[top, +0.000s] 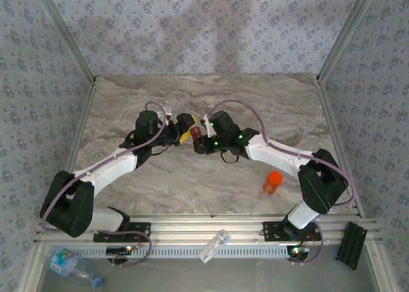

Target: Sort the pills into containers

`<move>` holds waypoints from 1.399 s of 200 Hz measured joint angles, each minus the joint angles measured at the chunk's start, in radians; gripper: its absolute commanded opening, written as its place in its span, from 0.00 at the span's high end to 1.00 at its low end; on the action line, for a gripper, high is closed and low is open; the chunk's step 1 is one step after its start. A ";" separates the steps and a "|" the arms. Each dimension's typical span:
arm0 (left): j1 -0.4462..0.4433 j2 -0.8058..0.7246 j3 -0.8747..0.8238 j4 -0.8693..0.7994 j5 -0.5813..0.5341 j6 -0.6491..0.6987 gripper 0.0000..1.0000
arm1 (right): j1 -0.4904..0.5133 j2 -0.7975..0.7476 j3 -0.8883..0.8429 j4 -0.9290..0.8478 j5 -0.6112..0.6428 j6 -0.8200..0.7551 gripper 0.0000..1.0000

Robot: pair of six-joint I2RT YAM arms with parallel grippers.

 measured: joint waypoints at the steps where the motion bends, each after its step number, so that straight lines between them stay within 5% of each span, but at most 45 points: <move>1: 0.000 0.000 0.000 0.000 0.000 0.000 0.15 | 0.000 0.000 0.000 0.000 0.000 0.000 0.72; 190: -0.048 -0.037 0.012 0.082 -0.019 -0.137 0.15 | 0.009 0.074 0.021 -0.001 0.019 0.003 0.75; 280: -0.048 -0.058 0.064 -0.143 -0.076 -0.001 0.17 | -0.003 0.059 0.010 0.000 0.019 0.003 0.75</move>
